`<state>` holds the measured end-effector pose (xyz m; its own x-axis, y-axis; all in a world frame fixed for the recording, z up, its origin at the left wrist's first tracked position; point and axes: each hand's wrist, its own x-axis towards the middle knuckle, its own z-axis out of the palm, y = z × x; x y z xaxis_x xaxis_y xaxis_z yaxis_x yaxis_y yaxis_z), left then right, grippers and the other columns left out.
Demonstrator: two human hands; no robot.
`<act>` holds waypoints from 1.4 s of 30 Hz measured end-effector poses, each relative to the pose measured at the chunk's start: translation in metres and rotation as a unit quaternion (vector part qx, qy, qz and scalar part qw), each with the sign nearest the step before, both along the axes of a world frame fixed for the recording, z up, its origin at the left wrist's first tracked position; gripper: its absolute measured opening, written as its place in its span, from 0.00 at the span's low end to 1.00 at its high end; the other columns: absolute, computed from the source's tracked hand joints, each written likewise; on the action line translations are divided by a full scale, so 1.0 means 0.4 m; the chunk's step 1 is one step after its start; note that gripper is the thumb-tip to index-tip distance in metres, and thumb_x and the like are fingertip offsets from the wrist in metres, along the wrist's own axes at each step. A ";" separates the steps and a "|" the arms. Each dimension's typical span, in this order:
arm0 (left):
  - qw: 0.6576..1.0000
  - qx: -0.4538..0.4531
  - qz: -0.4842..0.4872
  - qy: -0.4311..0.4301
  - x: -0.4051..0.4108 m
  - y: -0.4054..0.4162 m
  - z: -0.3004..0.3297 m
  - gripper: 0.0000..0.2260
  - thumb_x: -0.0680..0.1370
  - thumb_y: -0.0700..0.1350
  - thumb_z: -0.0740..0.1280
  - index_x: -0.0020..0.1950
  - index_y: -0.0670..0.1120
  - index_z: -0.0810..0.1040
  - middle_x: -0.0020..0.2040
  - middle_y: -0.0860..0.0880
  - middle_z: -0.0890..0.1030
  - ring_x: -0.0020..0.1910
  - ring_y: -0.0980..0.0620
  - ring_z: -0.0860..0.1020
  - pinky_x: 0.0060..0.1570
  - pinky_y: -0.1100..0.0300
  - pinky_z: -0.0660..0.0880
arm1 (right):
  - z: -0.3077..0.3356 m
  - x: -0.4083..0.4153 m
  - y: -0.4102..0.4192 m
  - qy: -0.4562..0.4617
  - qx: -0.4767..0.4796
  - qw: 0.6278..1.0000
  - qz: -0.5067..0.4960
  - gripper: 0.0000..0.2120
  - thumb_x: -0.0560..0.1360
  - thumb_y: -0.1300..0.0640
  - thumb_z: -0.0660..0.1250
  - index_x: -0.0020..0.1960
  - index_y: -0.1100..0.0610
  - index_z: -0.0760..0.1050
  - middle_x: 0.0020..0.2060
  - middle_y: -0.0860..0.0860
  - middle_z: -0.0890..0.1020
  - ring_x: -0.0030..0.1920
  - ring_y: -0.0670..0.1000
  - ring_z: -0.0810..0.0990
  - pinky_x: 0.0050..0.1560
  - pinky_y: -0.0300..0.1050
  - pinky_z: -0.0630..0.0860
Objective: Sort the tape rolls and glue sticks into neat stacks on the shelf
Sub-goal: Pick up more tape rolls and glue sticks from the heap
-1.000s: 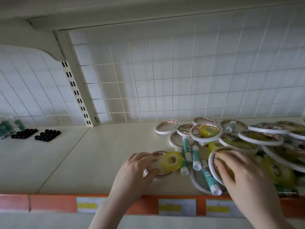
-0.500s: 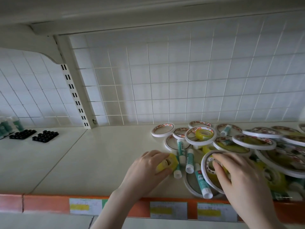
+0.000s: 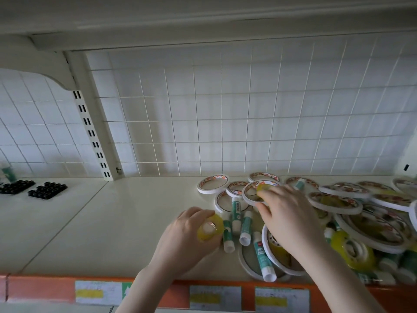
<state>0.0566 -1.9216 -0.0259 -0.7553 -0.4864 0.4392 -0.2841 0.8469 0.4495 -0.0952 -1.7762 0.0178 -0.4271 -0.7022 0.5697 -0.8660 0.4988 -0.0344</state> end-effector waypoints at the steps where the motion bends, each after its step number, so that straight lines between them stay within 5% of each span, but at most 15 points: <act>1: 1.000 0.004 0.002 0.007 0.005 -0.005 0.001 0.26 0.65 0.65 0.61 0.60 0.57 0.76 0.53 0.63 0.74 0.51 0.60 0.74 0.44 0.74 0.65 | 0.006 0.001 -0.013 -0.003 0.029 1.000 -0.004 0.04 0.71 0.56 0.70 0.43 0.56 0.79 0.38 0.49 0.81 0.40 0.52 0.78 0.46 0.48 0.76; 4: 0.999 0.028 0.017 0.033 0.020 -0.019 0.009 0.29 0.62 0.65 0.59 0.58 0.55 0.77 0.50 0.63 0.72 0.48 0.60 0.74 0.43 0.77 0.65 | 0.005 -0.001 -0.038 -0.040 0.061 0.997 0.008 0.07 0.79 0.55 0.59 0.45 0.52 0.74 0.42 0.46 0.76 0.44 0.48 0.72 0.51 0.41 0.70; 12: 0.993 0.082 0.009 0.078 0.076 -0.036 0.026 0.26 0.64 0.61 0.65 0.58 0.49 0.79 0.51 0.57 0.77 0.46 0.63 0.75 0.45 0.75 0.68 | 0.000 -0.007 -0.070 -0.017 0.122 0.991 -0.052 0.03 0.75 0.57 0.66 0.44 0.51 0.77 0.40 0.46 0.78 0.43 0.47 0.76 0.45 0.39 0.72; 16: 0.990 0.106 -0.007 0.091 0.099 -0.041 0.031 0.23 0.65 0.58 0.67 0.57 0.48 0.80 0.51 0.58 0.78 0.48 0.63 0.76 0.46 0.73 0.69 | -0.013 -0.023 -0.076 0.027 0.020 0.998 -0.046 0.13 0.54 0.70 0.78 0.28 0.58 0.76 0.26 0.53 0.77 0.30 0.58 0.77 0.32 0.49 0.74; 22: 0.991 0.094 0.003 0.094 0.159 -0.093 0.035 0.25 0.66 0.60 0.68 0.58 0.50 0.80 0.51 0.60 0.77 0.47 0.62 0.77 0.46 0.72 0.70 | -0.007 0.044 -0.140 0.053 -0.056 0.997 0.020 0.10 0.55 0.64 0.79 0.30 0.56 0.79 0.27 0.53 0.78 0.31 0.58 0.78 0.35 0.49 0.74; 37: 0.986 0.032 0.142 0.079 0.687 -0.478 0.065 0.29 0.63 0.65 0.67 0.61 0.53 0.78 0.50 0.67 0.72 0.46 0.71 0.72 0.43 0.78 0.66 | -0.052 0.539 -0.554 0.047 -0.112 0.978 0.167 0.15 0.51 0.63 0.82 0.30 0.54 0.78 0.26 0.49 0.76 0.30 0.56 0.78 0.32 0.46 0.74; 42: 0.982 0.019 0.177 0.064 0.913 -0.645 0.092 0.29 0.64 0.64 0.67 0.61 0.53 0.78 0.50 0.65 0.72 0.41 0.67 0.72 0.43 0.78 0.65 | -0.051 0.743 -0.720 0.029 -0.127 0.977 0.171 0.15 0.52 0.63 0.82 0.31 0.54 0.79 0.26 0.48 0.77 0.31 0.55 0.79 0.33 0.46 0.73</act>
<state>0.4218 -2.1794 0.0108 -0.4755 -0.7267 0.4958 -0.4972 0.6869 0.5300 0.2019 -2.0642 -0.0024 -0.1539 -0.6313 0.7601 -0.9848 0.1611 -0.0656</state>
